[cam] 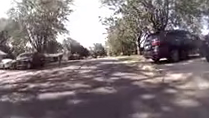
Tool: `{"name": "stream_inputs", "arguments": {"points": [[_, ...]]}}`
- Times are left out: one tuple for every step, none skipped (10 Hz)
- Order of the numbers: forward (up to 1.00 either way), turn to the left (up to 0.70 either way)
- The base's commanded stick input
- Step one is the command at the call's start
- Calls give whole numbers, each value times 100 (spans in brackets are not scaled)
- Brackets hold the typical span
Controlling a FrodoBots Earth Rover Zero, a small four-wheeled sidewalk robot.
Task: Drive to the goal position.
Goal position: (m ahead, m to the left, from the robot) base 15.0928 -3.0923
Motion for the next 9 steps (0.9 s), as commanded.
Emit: {"name": "stream_inputs", "arguments": {"points": [[69,3],[69,3],[69,3],[69,3],[69,3],[69,3],[69,3],[69,3],[69,3]]}}
